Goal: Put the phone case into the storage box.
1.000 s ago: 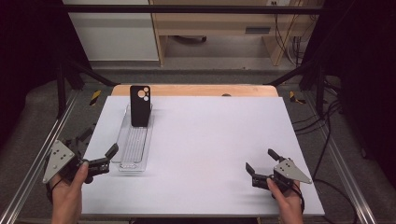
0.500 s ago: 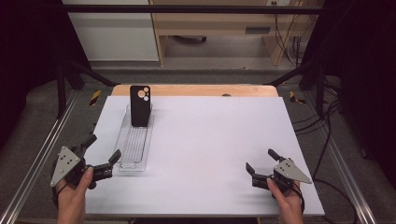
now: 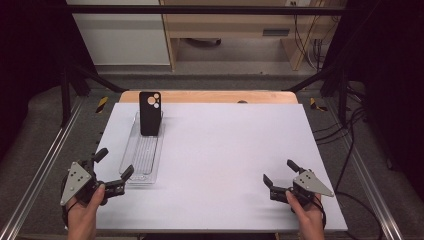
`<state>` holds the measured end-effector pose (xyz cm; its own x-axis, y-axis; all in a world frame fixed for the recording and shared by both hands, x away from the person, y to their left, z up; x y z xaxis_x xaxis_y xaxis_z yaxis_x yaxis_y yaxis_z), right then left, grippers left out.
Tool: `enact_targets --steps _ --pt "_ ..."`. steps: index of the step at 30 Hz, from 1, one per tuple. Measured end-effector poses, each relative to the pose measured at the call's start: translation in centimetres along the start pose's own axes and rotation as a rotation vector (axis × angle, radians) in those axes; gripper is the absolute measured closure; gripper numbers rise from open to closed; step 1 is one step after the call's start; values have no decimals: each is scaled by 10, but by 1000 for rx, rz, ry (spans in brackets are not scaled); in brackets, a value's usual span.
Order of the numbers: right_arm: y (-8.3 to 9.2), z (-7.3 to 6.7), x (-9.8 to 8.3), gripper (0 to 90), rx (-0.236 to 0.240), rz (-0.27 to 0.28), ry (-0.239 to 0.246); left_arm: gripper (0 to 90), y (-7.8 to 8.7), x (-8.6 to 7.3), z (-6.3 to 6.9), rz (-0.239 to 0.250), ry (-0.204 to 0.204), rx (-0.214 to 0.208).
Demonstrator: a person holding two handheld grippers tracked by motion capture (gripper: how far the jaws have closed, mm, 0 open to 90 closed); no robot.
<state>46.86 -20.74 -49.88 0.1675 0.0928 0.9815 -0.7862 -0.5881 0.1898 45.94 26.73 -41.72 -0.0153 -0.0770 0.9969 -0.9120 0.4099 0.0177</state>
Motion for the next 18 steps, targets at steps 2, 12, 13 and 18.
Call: enact_targets --steps 2,12,13,18 --pt "0 0 0 29 0 -1 1 16 -1 -2 0 -2 6 2" --pt "0 0 0 29 -3 -1 5 1 4 -11 6 3 9 -37" --pt "0 0 0 29 -4 -1 6 1 4 -12 6 1 15 -35" --pt "-1 -1 0 29 2 -3 13 2 6 -16 6 2 17 -28"
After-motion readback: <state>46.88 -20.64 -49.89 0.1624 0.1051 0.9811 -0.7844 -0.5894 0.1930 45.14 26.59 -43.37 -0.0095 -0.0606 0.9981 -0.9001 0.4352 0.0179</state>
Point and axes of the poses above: each handheld gripper's, and its own axes: y roughly backward along the jaws, x roughly out of its top, z roughly to its right, the point moved 8 cm from there along -y, roughly forward along the jaws, and after that the axes turned 8 degrees about x, right-handed, at the moved point
